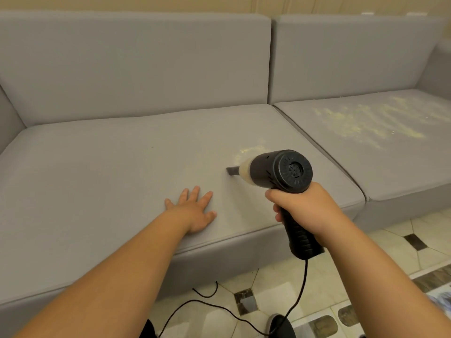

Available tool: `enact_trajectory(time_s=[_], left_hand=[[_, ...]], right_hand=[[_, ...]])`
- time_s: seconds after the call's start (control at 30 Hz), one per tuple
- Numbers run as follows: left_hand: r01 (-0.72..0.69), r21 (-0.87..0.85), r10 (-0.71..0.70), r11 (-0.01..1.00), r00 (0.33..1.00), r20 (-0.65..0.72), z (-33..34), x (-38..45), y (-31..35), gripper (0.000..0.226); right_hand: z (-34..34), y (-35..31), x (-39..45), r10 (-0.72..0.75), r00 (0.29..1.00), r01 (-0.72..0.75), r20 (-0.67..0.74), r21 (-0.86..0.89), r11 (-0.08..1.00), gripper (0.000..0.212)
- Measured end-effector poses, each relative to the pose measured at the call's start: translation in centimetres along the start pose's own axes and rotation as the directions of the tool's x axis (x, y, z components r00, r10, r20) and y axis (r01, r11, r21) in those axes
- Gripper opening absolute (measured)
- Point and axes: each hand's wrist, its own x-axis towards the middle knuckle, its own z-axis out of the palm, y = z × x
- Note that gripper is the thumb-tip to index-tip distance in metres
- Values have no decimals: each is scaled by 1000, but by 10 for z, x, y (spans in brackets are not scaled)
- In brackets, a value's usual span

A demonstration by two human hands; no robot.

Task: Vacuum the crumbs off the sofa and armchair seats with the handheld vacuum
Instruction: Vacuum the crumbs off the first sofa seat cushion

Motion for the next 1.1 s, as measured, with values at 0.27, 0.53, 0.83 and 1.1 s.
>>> enact_trajectory(time_s=[0.27,0.53,0.83,1.1], left_hand=[[-82,4,82,997,995,-49,-5,27,19,69],[-92,18,93,996,992,-84,-8,56,35,71],[-114,-21,111,993,988,-107,-18,75,34,68],[-99,-18,98,995,993,-67,-25,83,40,68]], right_hand=[[-42,4,66,59,954,21,-293,263,965,13],[-33,5,106,48,970,15,-240,254,967,14],[-27,13,142,63,967,-3,-248,234,972,19],[-21,11,155,43,986,-4,-160,238,971,22]])
